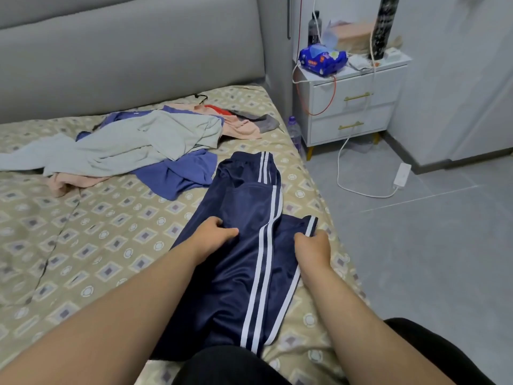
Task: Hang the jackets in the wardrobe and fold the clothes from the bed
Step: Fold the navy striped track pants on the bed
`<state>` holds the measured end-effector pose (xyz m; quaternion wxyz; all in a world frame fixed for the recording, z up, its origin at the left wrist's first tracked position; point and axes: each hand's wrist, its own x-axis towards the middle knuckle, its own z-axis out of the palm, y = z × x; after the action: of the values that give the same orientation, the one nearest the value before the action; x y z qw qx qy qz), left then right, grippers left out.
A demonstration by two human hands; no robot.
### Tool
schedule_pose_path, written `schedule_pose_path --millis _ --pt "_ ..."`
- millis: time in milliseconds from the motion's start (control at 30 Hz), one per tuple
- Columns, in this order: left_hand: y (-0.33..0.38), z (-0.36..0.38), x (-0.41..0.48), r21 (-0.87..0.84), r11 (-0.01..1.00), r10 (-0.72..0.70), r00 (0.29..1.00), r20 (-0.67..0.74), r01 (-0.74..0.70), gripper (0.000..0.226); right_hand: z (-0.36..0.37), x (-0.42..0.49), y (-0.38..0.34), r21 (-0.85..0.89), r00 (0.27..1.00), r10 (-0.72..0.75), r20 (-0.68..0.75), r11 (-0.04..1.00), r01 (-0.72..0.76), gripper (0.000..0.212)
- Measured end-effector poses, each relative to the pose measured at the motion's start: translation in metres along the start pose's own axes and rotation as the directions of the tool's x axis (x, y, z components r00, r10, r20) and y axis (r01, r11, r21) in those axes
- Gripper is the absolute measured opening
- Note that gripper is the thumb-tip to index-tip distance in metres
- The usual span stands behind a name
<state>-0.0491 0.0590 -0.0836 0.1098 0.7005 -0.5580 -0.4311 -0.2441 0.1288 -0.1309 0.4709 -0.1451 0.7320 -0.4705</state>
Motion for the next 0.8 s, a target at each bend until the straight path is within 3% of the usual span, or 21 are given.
schedule_pose_path --millis 33,67,100,167,233,300,367,433,567,633,700,733,800 --pt "0.005 0.007 0.006 -0.049 0.998 -0.025 1.0 0.011 0.025 0.033 -0.001 -0.003 -0.004 -0.194 0.975 -0.186 -0.124 0.968 0.16 0.033" --pt "0.007 0.013 0.012 -0.091 0.995 -0.041 0.999 0.01 0.042 0.037 -0.001 -0.007 -0.008 -0.384 0.911 -0.382 -0.154 0.873 0.301 0.038" --pt "0.007 0.017 0.016 -0.142 0.988 -0.064 0.998 0.007 0.064 0.042 0.001 -0.009 -0.011 -0.463 0.88 -0.467 -0.091 0.802 0.377 0.04" --pt "0.007 0.021 0.021 -0.238 0.966 -0.097 0.995 0.017 0.098 0.057 0.008 -0.006 -0.016 -0.36 0.95 -0.29 0.12 0.879 0.314 0.037" --pt "0.005 0.021 0.02 -0.324 0.942 -0.057 0.993 0.099 0.086 0.057 0.011 -0.004 -0.02 -0.19 0.962 -0.021 0.273 0.979 0.075 0.041" --pt "0.006 0.015 0.012 -0.415 0.904 0.012 0.963 0.269 0.105 0.061 0.009 -0.001 -0.025 -0.064 0.964 -0.023 0.264 0.997 0.042 0.051" --pt "0.01 0.009 -0.002 -0.495 0.855 0.111 0.876 0.469 0.156 0.064 0.006 0.001 -0.03 0.081 0.972 -0.071 0.226 0.995 0.053 0.063" --pt "0.014 0.006 -0.01 -0.494 0.856 0.169 0.818 0.55 0.155 0.064 0.003 0.001 -0.029 0.147 0.973 -0.09 0.212 0.987 0.059 0.058" --pt "0.021 0.021 -0.01 -0.359 0.933 0.125 0.904 0.408 0.033 0.064 -0.015 -0.002 -0.016 0.054 0.999 -0.029 0.027 0.998 0.027 0.036" --pt "0.023 0.036 -0.009 -0.107 0.989 0.124 0.953 0.276 -0.098 0.065 -0.025 -0.002 -0.008 -0.012 0.999 0.022 -0.042 1.0 -0.023 0.039" --pt "0.023 0.052 -0.009 0.225 0.961 0.135 0.984 0.114 -0.158 0.055 -0.026 -0.002 -0.004 -0.134 0.996 0.034 -0.085 0.99 -0.045 0.054" --pt "0.023 0.059 -0.01 0.283 0.95 0.12 0.991 0.059 -0.132 0.054 -0.024 -0.002 -0.004 -0.169 0.994 0.044 -0.1 0.984 -0.061 0.06" --pt "0.025 0.066 -0.011 0.156 0.987 0.04 0.999 0.016 -0.043 0.057 -0.02 -0.002 -0.007 -0.184 0.991 0.071 -0.112 0.979 -0.091 0.06"
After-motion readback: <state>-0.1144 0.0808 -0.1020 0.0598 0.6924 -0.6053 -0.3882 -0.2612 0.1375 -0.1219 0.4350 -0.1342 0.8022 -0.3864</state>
